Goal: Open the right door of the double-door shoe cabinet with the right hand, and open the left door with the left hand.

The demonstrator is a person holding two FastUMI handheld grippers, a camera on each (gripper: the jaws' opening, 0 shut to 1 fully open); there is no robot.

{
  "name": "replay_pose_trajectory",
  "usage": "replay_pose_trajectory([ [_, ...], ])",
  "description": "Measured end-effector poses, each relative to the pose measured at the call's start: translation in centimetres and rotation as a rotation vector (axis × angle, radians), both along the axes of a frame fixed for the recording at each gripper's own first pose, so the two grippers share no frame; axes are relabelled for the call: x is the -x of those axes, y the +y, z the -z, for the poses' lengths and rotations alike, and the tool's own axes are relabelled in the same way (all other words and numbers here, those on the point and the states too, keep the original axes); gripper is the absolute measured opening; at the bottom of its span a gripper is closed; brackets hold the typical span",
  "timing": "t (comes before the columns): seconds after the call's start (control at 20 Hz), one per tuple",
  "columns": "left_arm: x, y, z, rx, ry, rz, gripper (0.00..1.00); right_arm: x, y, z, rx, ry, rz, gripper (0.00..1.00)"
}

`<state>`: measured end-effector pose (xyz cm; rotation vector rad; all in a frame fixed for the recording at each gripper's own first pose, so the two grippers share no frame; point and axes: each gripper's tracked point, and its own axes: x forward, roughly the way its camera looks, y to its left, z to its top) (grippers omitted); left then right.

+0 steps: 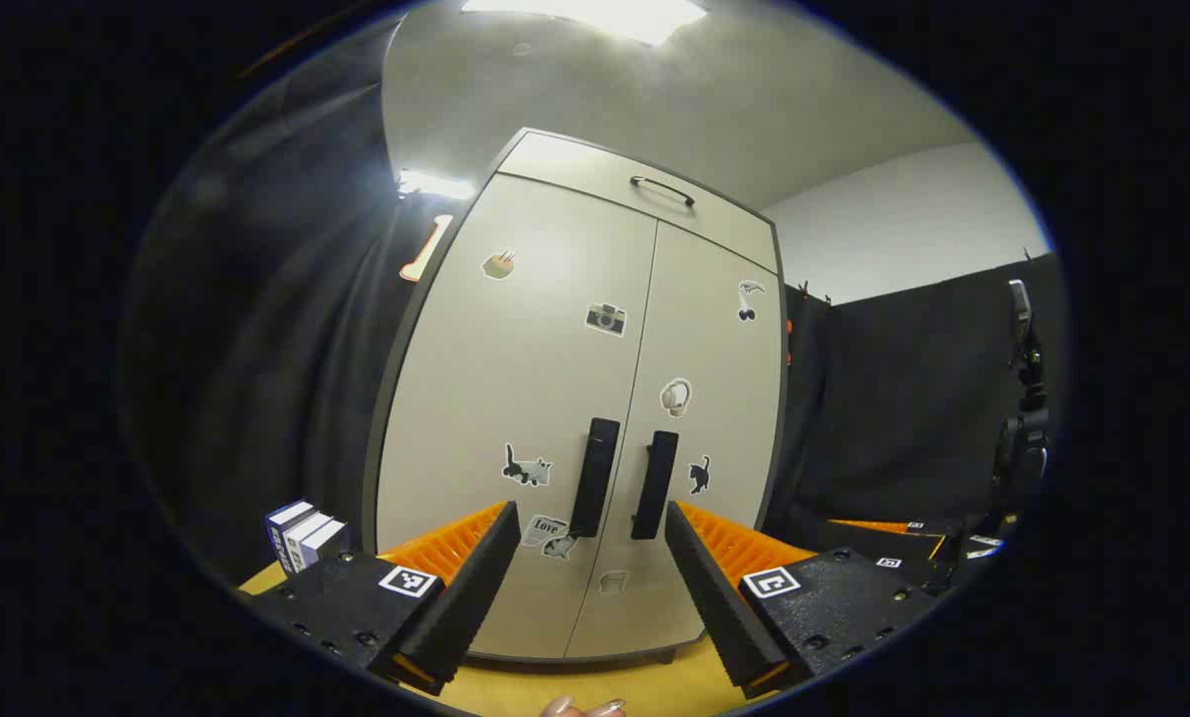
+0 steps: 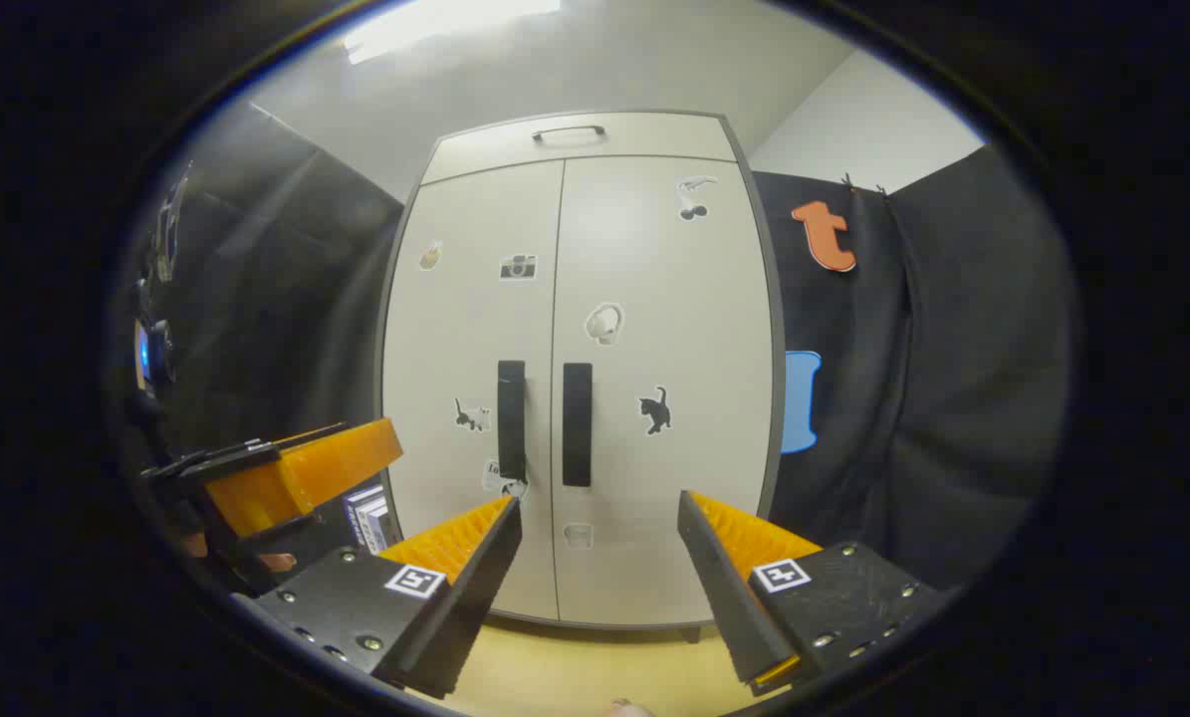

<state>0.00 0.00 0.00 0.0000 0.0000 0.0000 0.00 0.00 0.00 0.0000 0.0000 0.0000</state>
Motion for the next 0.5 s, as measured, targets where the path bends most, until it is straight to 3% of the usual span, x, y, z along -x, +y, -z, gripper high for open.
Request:
replay_pose_trajectory([
  [0.25, 0.0, 1.0, -0.4, -0.059, -0.025, -0.041, 0.94, 0.4, 0.1, -0.1, 0.015, 0.003, 0.021, 0.94],
  [0.5, 0.3, -0.4, -0.7, -0.047, -0.033, 0.026, 0.94, 0.6, 0.6, 0.2, 0.003, 0.017, 0.012, 0.97],
])
